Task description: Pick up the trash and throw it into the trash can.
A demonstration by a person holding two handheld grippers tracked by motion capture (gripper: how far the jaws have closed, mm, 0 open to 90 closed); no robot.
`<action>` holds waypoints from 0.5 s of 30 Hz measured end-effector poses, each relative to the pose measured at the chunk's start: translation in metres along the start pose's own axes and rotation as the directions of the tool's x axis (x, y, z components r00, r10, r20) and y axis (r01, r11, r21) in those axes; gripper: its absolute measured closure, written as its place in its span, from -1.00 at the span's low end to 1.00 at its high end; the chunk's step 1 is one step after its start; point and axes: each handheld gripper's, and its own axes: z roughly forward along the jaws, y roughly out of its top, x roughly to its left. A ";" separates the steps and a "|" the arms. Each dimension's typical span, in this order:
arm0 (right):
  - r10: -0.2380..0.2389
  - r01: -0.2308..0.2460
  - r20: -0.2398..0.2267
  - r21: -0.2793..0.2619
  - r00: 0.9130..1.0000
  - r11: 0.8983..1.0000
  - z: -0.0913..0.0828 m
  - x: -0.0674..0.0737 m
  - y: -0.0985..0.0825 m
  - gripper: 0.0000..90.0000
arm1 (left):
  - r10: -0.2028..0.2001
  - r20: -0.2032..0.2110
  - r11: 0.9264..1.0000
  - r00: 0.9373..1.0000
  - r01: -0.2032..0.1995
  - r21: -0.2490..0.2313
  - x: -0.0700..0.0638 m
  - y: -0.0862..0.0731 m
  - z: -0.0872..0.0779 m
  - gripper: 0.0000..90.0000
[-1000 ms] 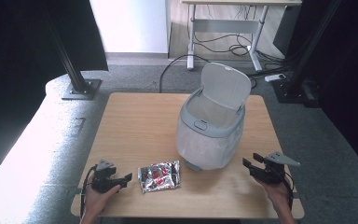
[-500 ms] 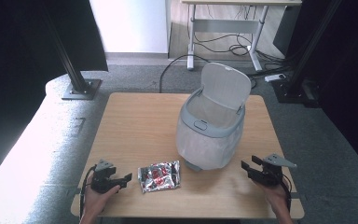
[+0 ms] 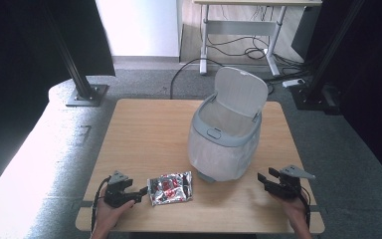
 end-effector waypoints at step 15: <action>0.005 -0.005 0.007 0.011 1.000 1.000 0.000 0.000 -0.002 -0.06 | 0.004 0.049 0.999 0.999 -0.006 0.054 -0.014 0.000 0.014 -0.18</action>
